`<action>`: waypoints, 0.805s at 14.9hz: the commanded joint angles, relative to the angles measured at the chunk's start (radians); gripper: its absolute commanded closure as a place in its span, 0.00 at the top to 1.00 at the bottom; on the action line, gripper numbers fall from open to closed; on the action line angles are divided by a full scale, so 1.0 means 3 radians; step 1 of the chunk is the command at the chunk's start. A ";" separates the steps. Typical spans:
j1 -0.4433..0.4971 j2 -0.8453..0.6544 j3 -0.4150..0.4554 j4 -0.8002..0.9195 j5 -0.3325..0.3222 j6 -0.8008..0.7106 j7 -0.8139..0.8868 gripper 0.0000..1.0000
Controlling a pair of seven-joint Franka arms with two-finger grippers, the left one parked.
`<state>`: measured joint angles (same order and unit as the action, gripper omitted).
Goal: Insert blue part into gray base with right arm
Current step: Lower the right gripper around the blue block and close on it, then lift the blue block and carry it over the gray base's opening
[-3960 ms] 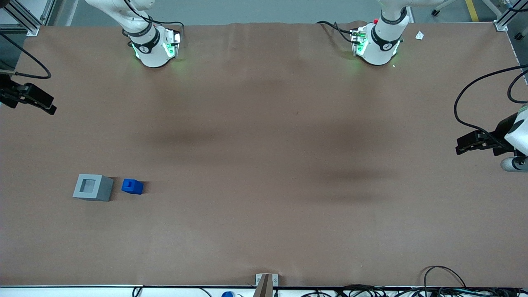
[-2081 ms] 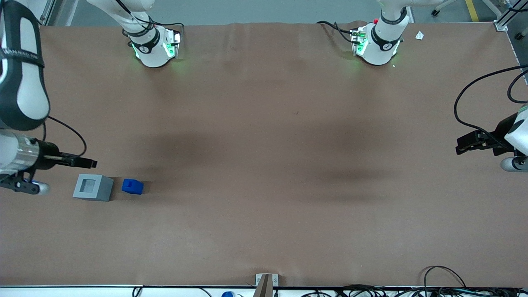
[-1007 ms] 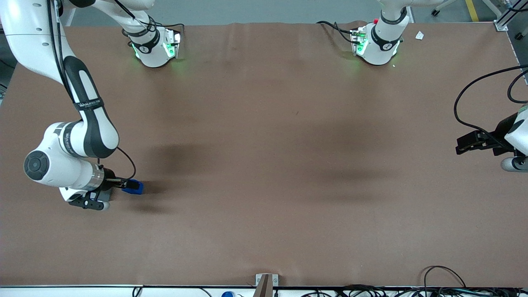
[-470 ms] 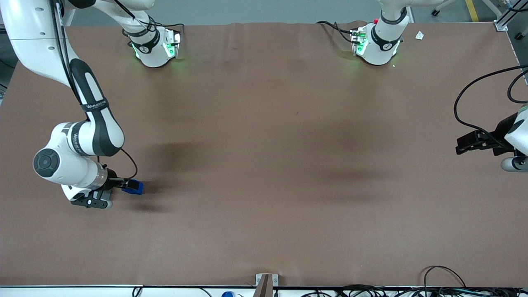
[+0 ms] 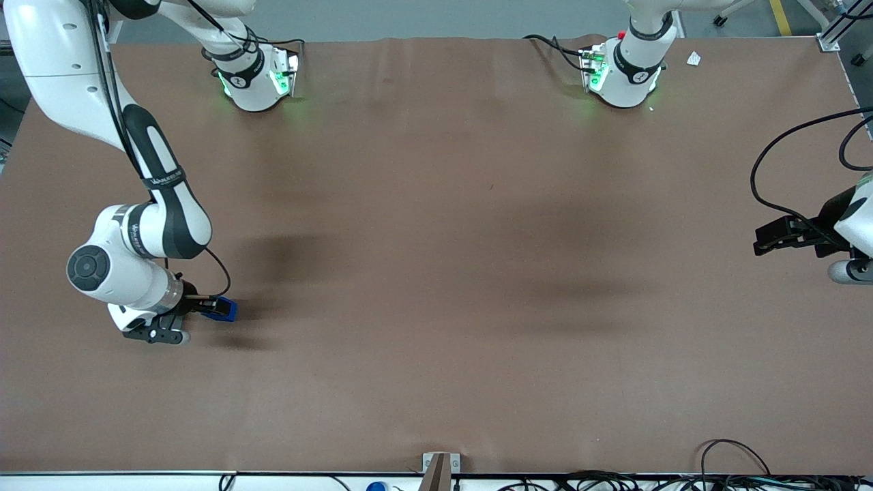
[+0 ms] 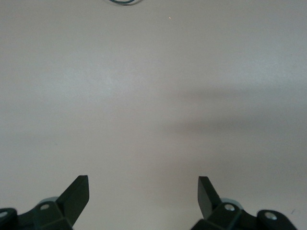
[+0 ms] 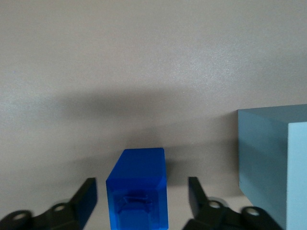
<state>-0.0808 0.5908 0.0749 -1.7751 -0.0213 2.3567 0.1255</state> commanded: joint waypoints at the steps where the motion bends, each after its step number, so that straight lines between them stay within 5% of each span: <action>1: -0.0043 -0.0037 0.0021 -0.0071 -0.0036 0.0044 -0.0009 0.51; 3: -0.0058 -0.0037 0.0021 -0.0076 -0.0031 0.0014 -0.0009 0.19; 5: -0.0053 -0.0042 0.0026 -0.0061 -0.0031 -0.0037 0.0011 0.05; 12: -0.0155 -0.0164 0.0026 0.0588 -0.0031 -0.1176 -0.0101 0.00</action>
<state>-0.1056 0.5706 0.0716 -1.6545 -0.0215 2.1030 0.1199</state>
